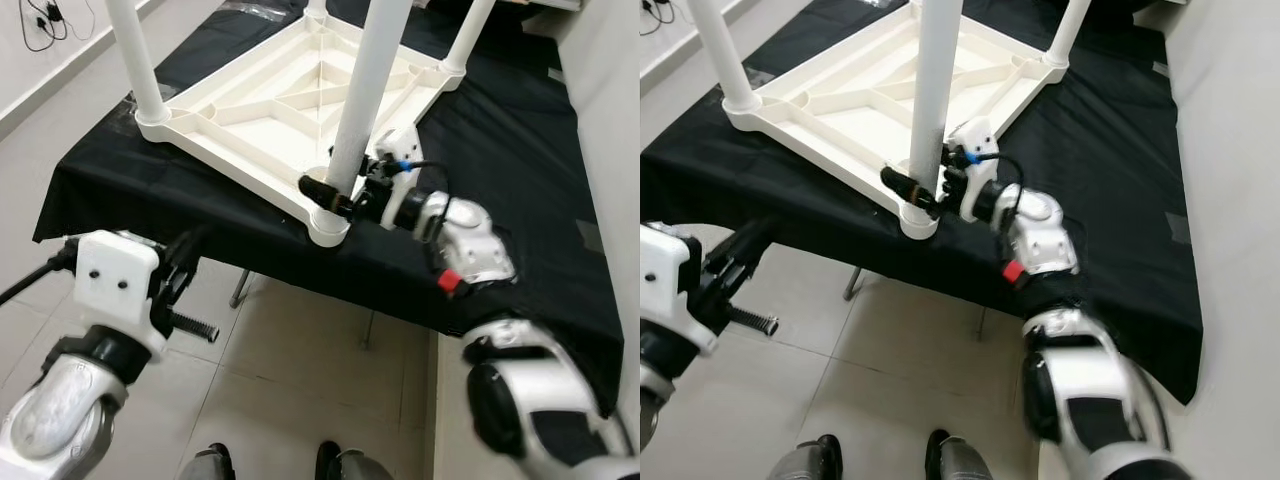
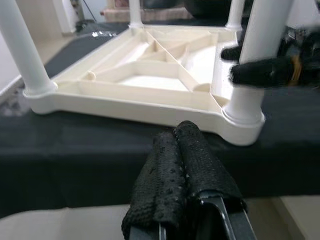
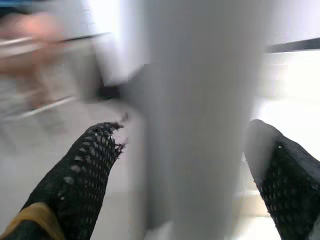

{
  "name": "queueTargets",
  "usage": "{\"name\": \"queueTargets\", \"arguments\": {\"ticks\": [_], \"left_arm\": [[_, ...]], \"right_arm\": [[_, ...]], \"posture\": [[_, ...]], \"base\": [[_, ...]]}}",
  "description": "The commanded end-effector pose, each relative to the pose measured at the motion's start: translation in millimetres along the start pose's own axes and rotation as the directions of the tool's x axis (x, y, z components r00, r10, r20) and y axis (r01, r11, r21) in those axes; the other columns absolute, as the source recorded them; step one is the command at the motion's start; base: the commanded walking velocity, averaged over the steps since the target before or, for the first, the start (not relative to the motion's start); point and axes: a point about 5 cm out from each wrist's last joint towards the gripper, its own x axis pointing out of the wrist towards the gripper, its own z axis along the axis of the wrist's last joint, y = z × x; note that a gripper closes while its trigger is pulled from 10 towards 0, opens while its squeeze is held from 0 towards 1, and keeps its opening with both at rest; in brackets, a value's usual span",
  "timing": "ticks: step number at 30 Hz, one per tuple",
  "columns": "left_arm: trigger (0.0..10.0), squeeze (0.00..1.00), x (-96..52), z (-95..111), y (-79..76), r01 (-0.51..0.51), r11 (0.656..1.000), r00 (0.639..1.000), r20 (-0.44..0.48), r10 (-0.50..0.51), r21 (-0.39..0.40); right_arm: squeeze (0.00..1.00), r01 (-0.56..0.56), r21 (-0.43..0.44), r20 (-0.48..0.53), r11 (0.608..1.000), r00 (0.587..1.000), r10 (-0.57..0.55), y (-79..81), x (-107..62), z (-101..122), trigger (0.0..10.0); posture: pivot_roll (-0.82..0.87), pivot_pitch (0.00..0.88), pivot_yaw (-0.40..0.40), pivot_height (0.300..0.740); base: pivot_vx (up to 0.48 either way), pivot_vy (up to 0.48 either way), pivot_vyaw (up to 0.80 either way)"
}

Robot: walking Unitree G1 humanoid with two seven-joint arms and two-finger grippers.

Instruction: Building children table

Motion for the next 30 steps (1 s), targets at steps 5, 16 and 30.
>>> {"name": "queueTargets", "arguments": {"ticks": [5,16,30], "left_arm": [[10.0,0.0,-10.9,-1,-0.9,-0.007,1.0,1.0,-0.025,0.006,-0.011],[10.0,0.0,-14.4,-4,0.7,-0.019,1.0,0.999,-0.045,0.018,-0.012],[10.0,0.0,-10.1,-1,7.8,-0.036,0.999,0.999,-0.022,0.036,-0.016]], "right_arm": [[0.0,-0.136,0.051,0.013,0.989,0.991,0.136,-2.6,-6.8,6,10.0],[0.0,-0.158,0.054,0.061,0.986,0.986,0.155,-11.7,-21.6,14,0.0],[0.0,0.73,-0.121,-0.236,0.673,0.637,-0.734,64.4,-13.6,-86,0.0]], "posture": [[0.21,0.36,-0.147,0.74],[0.21,0.371,-0.145,0.74],[0.13,0.319,-0.142,0.74]], "base": [[0.0,0.0,0.0],[0.0,0.0,0.0],[0.0,0.0,0.0]]}}
